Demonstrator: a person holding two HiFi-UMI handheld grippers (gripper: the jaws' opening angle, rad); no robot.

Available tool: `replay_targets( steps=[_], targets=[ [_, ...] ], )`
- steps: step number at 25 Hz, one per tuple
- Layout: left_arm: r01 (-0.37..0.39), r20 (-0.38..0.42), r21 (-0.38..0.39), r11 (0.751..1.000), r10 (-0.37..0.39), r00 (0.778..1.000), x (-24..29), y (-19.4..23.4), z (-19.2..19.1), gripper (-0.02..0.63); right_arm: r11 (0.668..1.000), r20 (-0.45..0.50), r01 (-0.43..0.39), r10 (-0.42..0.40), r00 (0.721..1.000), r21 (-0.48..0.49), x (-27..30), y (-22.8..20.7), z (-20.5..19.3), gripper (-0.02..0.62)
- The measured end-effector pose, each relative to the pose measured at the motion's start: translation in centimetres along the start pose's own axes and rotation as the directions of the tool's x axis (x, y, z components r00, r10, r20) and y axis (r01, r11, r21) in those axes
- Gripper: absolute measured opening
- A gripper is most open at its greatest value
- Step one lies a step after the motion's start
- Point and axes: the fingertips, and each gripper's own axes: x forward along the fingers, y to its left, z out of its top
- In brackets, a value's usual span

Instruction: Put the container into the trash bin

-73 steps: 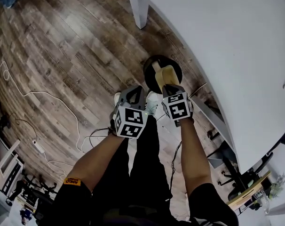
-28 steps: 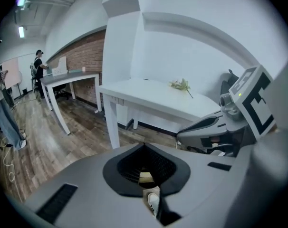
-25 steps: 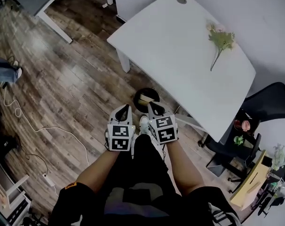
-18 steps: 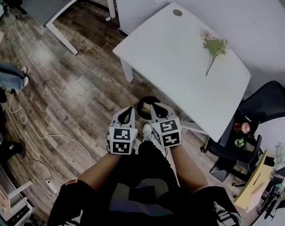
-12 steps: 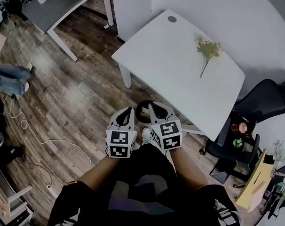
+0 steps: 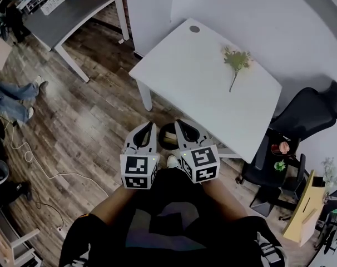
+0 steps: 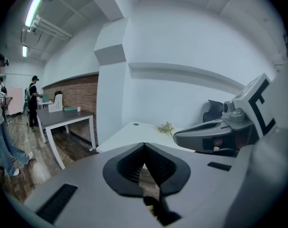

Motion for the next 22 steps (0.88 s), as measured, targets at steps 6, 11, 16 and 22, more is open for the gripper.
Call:
replay_targets(
  steps=[6,11,16,22],
  targets=[
    [0.021,-0.003,0.019,1.000,-0.021,1.000,-0.4,-0.6,-0.2,0.008,1.000,0.006,0.004,-0.004,1.000,0.012,-0.5,0.4,-0.3,0.014],
    [0.013,0.018,0.034,0.999,-0.014,1.000,-0.9,-0.4,0.1,0.008,1.000,0.013,0.007,-0.007,1.000,0.016,-0.8,0.7,-0.4,0.012],
    [0.013,0.020,0.036,0.999,-0.014,1.000,-1.2,-0.5,-0.1,0.008,1.000,0.020,0.008,-0.008,1.000,0.017,-1.1,1.2,-0.3,0.012],
    [0.014,0.022,0.036,0.999,-0.014,1.000,-1.4,-0.4,0.0,0.008,1.000,0.029,0.016,-0.016,0.999,0.021,-1.5,1.1,-0.1,0.012]
  ],
)
